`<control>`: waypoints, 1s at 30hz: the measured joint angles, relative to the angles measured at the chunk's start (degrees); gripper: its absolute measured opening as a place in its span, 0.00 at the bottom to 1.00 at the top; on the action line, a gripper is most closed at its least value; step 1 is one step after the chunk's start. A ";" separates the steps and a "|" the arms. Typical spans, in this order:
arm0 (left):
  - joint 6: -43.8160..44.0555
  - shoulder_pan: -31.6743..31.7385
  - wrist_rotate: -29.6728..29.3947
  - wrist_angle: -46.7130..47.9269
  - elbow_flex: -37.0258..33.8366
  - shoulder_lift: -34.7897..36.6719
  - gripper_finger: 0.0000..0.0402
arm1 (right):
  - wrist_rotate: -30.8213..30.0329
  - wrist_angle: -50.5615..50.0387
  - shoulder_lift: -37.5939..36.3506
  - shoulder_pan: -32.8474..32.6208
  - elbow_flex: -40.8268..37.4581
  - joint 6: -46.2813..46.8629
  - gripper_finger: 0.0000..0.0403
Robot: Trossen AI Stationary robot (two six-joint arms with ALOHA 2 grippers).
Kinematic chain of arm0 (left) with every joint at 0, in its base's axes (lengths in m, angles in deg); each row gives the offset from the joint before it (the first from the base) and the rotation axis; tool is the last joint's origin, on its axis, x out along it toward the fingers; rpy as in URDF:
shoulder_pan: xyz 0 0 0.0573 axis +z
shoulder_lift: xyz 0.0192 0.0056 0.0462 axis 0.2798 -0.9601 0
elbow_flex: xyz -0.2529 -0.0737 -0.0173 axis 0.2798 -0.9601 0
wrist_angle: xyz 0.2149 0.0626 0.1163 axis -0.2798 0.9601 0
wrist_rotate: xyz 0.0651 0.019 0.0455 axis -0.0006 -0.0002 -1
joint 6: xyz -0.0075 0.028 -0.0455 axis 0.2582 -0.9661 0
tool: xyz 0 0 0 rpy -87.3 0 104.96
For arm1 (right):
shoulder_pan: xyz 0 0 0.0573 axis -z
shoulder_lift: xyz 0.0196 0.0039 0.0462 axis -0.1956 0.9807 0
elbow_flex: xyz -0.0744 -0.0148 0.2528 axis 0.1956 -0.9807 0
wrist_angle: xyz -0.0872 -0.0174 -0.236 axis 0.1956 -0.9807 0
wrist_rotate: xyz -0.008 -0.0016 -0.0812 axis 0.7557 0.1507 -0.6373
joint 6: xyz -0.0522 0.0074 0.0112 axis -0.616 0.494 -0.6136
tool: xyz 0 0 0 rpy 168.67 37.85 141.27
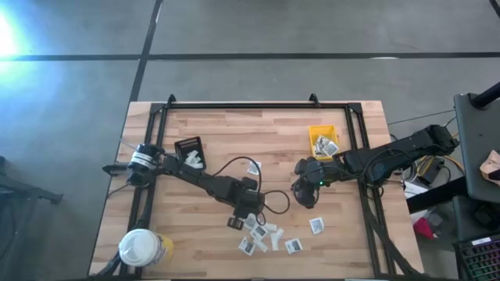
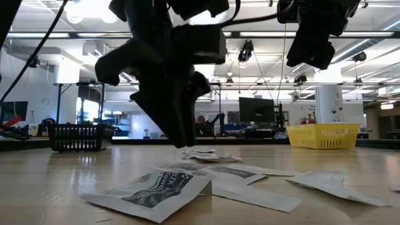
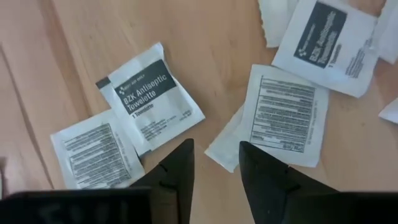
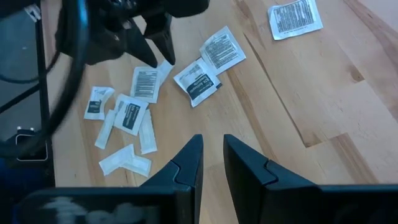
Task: Pick & Place First Aid Supplies
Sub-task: Put the green bandage into the black bin
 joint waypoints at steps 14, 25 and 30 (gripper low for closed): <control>0.16 0.29 0.17 -3.72 -2.82 -1.31 0.26 | -0.04 0.02 0.02 0.00 0.00 -0.01 0.15; 1.57 1.37 0.51 -4.77 -4.96 -1.16 0.18 | -0.09 0.13 0.02 0.02 0.00 0.02 0.15; 1.59 1.44 0.27 -4.50 -5.01 -1.18 0.11 | -0.09 0.13 0.02 0.00 0.00 0.13 0.15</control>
